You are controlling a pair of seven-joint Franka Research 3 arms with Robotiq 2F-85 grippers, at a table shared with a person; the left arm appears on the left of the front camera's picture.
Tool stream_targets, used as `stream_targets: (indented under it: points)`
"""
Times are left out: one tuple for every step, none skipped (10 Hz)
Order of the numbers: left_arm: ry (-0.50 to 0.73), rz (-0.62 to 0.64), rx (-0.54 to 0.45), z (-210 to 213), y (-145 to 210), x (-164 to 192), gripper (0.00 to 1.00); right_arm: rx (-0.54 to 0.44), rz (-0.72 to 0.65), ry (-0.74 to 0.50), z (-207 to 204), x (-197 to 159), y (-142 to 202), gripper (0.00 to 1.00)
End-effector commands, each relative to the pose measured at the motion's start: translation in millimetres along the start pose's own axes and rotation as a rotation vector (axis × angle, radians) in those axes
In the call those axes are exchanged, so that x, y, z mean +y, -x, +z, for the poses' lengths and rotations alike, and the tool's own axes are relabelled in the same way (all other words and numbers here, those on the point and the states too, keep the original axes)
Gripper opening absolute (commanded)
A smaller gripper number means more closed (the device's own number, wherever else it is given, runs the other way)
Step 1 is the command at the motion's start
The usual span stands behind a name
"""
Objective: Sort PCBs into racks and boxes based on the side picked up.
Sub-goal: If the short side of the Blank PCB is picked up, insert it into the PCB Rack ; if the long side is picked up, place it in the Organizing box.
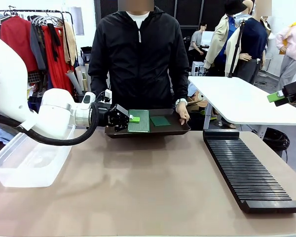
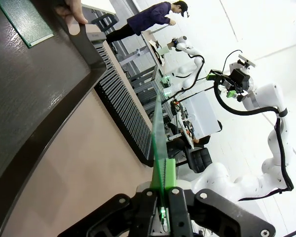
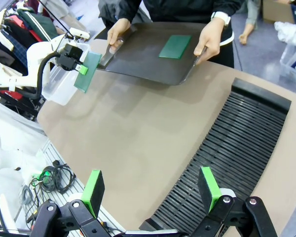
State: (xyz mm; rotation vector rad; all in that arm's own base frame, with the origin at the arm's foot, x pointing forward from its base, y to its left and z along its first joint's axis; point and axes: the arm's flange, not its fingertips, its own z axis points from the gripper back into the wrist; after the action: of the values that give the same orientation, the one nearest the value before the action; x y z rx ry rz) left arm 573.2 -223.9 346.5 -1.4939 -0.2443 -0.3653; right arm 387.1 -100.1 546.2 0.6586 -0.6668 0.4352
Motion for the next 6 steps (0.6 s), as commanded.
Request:
stream_targets:
  points:
    - [-0.062,0.016,0.0,15,-2,-10,0.0,-0.015,0.003,0.003,-1,0,0,1.0]
    - [-0.092,0.045,0.027,33,-2,-22,0.0,-0.015,0.003,0.003,-1,0,0,1.0]
    - [-0.101,0.071,0.053,50,-3,-32,0.0,-0.015,0.003,0.003,-1,0,0,1.0]
    - [-0.126,0.099,0.078,68,-2,-41,0.0,-0.015,0.003,0.003,-1,0,0,1.0]
    - [-0.149,0.117,0.097,85,0,-52,0.0,-0.015,0.003,0.003,-1,0,0,1.0]
    - [-0.174,0.149,0.114,103,4,-64,0.0,-0.015,0.003,0.003,-1,0,0,1.0]
